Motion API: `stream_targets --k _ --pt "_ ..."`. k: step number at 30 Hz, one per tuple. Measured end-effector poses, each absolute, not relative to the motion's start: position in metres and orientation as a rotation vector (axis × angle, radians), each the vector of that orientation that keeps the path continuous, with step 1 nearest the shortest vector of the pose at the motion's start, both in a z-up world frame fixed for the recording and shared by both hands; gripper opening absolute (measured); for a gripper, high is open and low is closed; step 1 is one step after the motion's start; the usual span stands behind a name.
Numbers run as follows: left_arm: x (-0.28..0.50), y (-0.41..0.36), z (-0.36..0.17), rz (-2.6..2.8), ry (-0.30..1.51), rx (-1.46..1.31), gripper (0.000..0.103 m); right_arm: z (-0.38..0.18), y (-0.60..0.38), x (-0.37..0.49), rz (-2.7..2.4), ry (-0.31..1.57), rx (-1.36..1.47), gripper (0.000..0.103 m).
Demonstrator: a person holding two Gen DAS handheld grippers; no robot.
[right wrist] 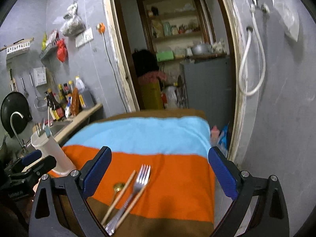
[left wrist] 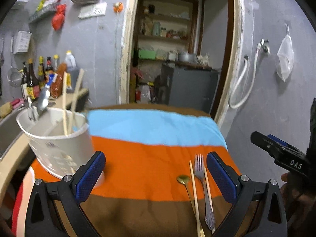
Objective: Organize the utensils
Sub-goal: 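Move both grippers back down over the remaining utensils, then close the left gripper on a gold spoon while the right gripper grasps a chopstick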
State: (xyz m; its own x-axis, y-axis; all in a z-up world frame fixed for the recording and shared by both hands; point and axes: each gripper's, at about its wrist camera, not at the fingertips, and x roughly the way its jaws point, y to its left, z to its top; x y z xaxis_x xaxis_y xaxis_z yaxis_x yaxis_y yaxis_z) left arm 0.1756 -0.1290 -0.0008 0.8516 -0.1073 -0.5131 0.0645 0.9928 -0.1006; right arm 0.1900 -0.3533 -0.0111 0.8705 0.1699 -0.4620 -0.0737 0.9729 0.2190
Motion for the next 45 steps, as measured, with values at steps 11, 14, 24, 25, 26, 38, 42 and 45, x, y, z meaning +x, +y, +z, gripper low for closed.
stream_targets --k 11,14,24,25,26,38,42,45 --pt "0.217 -0.145 -0.049 -0.172 0.783 -0.073 0.094 -0.079 -0.349 0.216 0.187 0.709 0.232 0.059" --pt "0.225 -0.146 -0.061 -0.192 0.842 -0.094 0.086 -0.090 -0.348 0.219 0.211 0.735 0.247 0.051" --pt "0.235 -0.159 -0.081 -0.230 0.932 -0.078 0.072 -0.111 -0.337 0.226 0.272 0.792 0.261 0.043" --pt "0.235 -0.160 -0.082 -0.237 0.939 -0.076 0.068 -0.111 -0.336 0.227 0.277 0.796 0.262 0.043" --pt "0.236 -0.162 -0.084 -0.245 0.949 -0.075 0.066 -0.112 -0.334 0.228 0.284 0.803 0.263 0.039" --pt "0.247 -0.173 -0.089 -0.289 0.976 -0.018 0.043 -0.125 -0.329 0.234 0.321 0.858 0.283 0.029" --pt "0.253 -0.183 -0.090 -0.300 0.995 0.039 0.033 -0.127 -0.329 0.236 0.330 0.867 0.287 0.029" --pt "0.257 -0.182 -0.089 -0.332 1.017 0.007 0.019 -0.127 -0.327 0.238 0.346 0.873 0.294 0.029"
